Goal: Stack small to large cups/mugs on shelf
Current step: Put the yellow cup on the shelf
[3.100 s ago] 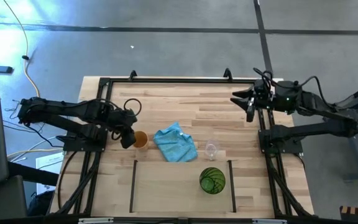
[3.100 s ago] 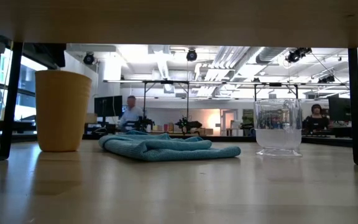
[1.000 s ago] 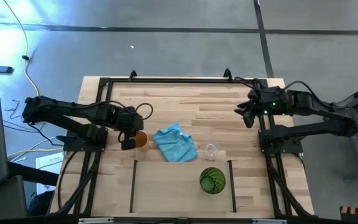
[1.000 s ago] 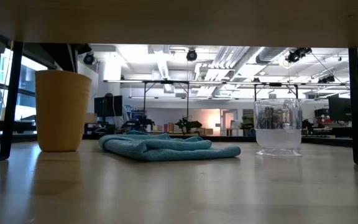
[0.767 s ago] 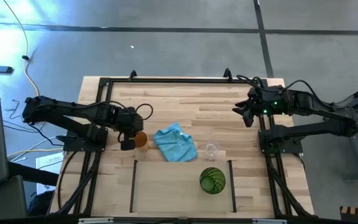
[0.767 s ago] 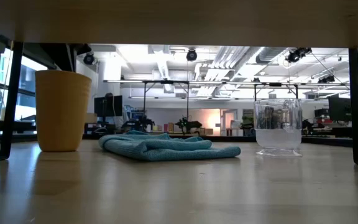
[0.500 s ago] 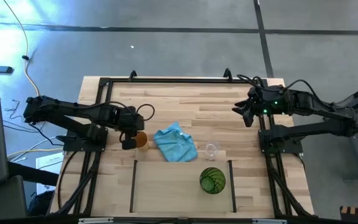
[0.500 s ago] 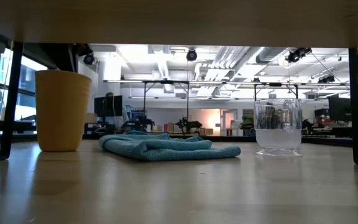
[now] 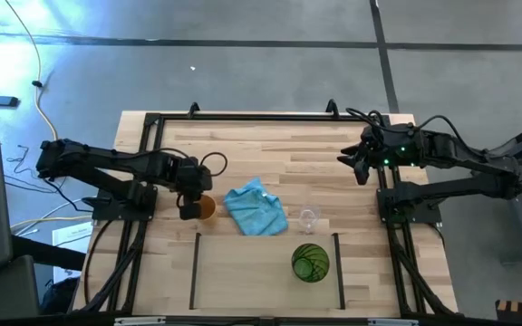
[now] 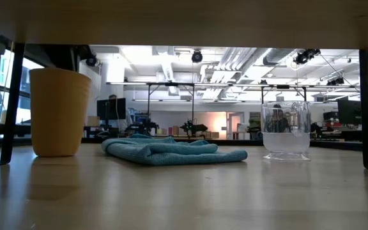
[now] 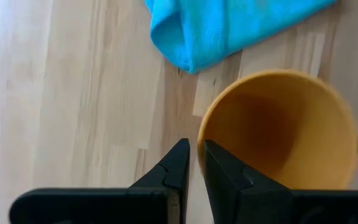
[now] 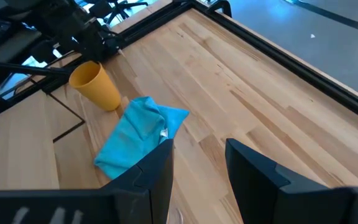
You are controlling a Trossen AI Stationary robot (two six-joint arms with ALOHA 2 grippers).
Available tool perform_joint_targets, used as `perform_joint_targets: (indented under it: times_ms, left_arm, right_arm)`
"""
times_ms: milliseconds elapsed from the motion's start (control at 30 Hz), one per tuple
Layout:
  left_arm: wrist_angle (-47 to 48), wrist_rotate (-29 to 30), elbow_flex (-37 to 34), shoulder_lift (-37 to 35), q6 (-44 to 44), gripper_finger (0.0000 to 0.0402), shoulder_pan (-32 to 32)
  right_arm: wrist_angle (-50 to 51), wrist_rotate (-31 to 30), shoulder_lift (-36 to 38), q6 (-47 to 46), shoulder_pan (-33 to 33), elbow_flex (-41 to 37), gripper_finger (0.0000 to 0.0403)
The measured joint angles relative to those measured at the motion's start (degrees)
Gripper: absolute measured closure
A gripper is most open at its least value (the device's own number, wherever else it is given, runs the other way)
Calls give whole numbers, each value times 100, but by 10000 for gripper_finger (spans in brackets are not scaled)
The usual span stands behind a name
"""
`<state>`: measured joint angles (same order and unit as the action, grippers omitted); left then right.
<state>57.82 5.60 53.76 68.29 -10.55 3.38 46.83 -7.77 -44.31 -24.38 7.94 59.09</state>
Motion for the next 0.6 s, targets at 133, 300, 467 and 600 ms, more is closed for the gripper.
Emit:
perform_joint_targets:
  times_ms: [133, 300, 467, 600]
  left_arm:
    - [92, -1, 223, 0, -4, 366, 4]
    - [154, -1, 331, 0, 9, 366, 4]
    - [328, -3, 334, 0, 7, 366, 4]
    - [417, -3, 334, 0, -20, 366, 2]
  right_arm:
    - [0, 11, 0, 43, -1, 0, 265]
    - [0, 11, 0, 114, 0, 0, 265]
    - [0, 9, 0, 154, 0, 0, 265]
    - [0, 9, 0, 236, 0, 0, 265]
